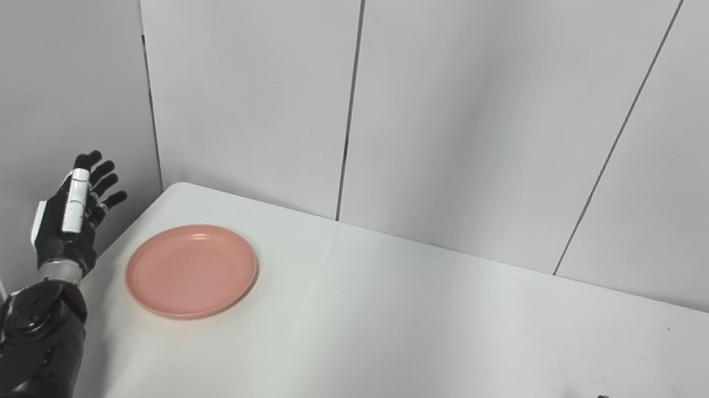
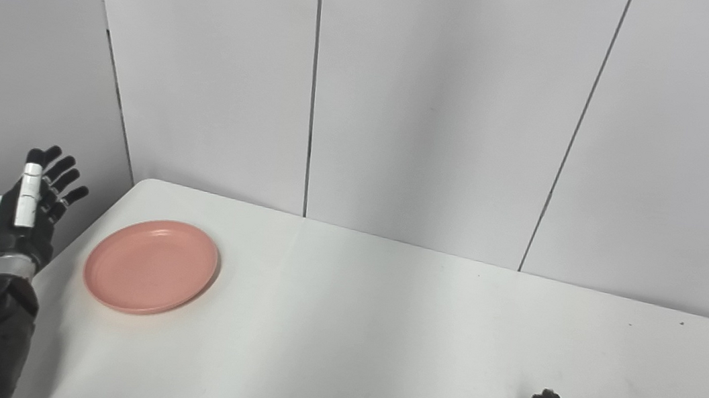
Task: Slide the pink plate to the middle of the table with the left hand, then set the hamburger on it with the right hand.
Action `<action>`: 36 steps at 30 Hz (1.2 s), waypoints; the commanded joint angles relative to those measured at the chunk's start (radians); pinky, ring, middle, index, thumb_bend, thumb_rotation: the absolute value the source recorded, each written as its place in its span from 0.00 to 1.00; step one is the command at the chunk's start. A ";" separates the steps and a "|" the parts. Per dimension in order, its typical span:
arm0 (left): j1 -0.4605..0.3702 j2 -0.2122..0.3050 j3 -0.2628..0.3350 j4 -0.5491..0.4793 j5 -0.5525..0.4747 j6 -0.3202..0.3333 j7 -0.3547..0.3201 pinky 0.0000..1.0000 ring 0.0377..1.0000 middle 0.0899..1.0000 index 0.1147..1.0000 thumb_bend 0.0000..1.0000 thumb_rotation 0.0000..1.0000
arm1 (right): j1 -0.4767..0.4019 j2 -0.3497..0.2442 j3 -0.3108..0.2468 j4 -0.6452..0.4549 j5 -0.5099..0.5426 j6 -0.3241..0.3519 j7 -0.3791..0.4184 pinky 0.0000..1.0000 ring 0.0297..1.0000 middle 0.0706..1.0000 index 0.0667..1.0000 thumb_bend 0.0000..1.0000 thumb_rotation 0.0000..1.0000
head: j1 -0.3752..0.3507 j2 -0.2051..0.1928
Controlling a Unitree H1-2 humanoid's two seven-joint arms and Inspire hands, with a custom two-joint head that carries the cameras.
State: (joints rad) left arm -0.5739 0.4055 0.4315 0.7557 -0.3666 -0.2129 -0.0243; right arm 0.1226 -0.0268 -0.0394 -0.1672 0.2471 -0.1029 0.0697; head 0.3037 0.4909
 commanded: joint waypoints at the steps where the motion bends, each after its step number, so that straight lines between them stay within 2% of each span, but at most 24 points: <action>1: -0.049 0.041 0.003 -0.005 0.004 -0.042 -0.004 0.72 0.85 0.82 0.77 0.85 0.75 | 0.052 0.002 -0.004 0.029 -0.009 0.021 -0.004 0.85 0.87 0.91 0.89 0.92 1.00 | 0.001 0.000; 7: -0.032 0.011 0.013 0.039 -0.024 -0.036 -0.016 0.76 0.87 0.83 0.79 0.84 0.71 | 0.052 -0.002 -0.006 0.019 -0.022 0.034 -0.011 0.85 0.87 0.90 0.89 0.92 1.00 | -0.015 0.017; 13: 0.010 -0.060 -0.002 0.048 -0.017 -0.071 -0.010 0.80 0.89 0.87 0.81 0.79 0.73 | 0.056 -0.014 -0.007 0.001 -0.011 0.048 0.004 0.84 0.86 0.90 0.89 0.88 1.00 | -0.015 0.027; 17: 0.027 -0.088 -0.016 0.045 -0.007 -0.073 0.003 0.78 0.88 0.86 0.81 0.80 0.73 | 0.062 -0.011 -0.007 -0.023 -0.012 0.073 -0.001 0.81 0.85 0.88 0.88 0.87 1.00 | -0.027 0.038; 23: 0.054 -0.107 -0.057 0.019 0.000 -0.067 -0.023 0.77 0.89 0.86 0.81 0.82 0.74 | 0.070 -0.012 -0.007 -0.046 -0.018 0.090 -0.001 0.79 0.83 0.87 0.88 0.85 1.00 | -0.034 0.048; 29: 0.069 -0.123 -0.093 -0.034 -0.005 -0.027 -0.056 0.78 0.89 0.85 0.81 0.85 0.69 | 0.069 -0.014 -0.005 -0.054 -0.020 0.109 0.002 0.80 0.83 0.87 0.89 0.82 1.00 | -0.046 0.047; 36: 0.066 -0.146 -0.105 -0.067 -0.006 0.007 -0.056 0.77 0.87 0.83 0.80 0.87 0.67 | 0.069 -0.012 -0.003 -0.068 -0.043 0.135 -0.003 0.80 0.83 0.87 0.89 0.81 1.00 | -0.048 0.046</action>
State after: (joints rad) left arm -0.5078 0.2665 0.3354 0.6884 -0.3675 -0.2249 -0.0687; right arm 0.1395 -0.0299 -0.0428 -0.2178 0.2088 0.0085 0.0659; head 0.2577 0.5369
